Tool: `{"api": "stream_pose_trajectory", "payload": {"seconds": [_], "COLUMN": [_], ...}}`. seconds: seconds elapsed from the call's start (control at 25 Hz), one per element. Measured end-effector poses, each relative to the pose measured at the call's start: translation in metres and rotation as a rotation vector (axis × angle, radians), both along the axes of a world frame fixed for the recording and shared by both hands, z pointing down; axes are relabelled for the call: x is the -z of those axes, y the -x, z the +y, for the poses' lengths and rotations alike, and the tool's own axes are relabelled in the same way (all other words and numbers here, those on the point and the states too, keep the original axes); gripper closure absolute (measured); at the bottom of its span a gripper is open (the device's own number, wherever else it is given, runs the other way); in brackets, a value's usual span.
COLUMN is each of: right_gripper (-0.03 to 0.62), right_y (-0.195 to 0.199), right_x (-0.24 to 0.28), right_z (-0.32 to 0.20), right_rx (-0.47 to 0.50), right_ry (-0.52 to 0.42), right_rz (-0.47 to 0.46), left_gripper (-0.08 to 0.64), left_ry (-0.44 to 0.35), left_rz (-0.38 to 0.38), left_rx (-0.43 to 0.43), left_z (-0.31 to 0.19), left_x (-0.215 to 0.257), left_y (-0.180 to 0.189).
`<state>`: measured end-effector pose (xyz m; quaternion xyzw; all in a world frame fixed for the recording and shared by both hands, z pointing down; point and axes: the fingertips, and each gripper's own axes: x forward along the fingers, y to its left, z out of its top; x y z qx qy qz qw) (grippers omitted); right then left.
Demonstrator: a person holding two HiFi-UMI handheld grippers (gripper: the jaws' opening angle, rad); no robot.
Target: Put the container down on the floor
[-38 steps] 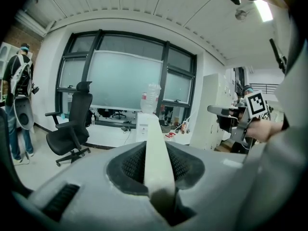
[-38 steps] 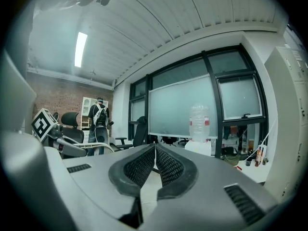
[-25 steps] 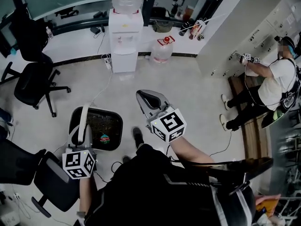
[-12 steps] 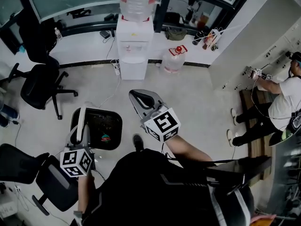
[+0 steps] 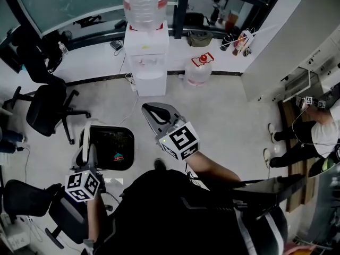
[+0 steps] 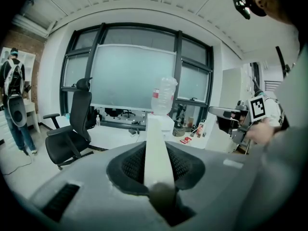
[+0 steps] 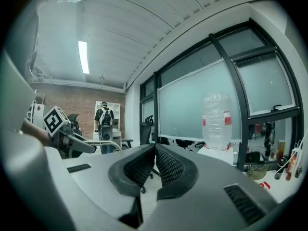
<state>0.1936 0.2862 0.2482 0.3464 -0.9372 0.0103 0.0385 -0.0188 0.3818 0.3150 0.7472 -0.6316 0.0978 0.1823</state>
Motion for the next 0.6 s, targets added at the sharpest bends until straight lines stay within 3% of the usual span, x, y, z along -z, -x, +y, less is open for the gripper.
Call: {"api": "stream_pose_trajectory", "payload": {"seconds": [0.32, 0.6], "right_gripper": [0.584, 0.584], "right_y": [0.008, 0.036], "right_x": [-0.005, -0.005], "right_z": [-0.042, -0.08], "right_rx": [0.019, 0.008], "right_ry": [0.005, -0.004], "right_rz": [-0.003, 0.008], "left_gripper": [0.476, 0.476], "left_ry": [0.01, 0.006], "left_rz": [-0.013, 0.003], "left_rx": [-0.011, -0.038], "left_z": [-0.042, -0.087], "left_x": [-0.005, -0.014], "left_y": [0.0, 0.021]}}
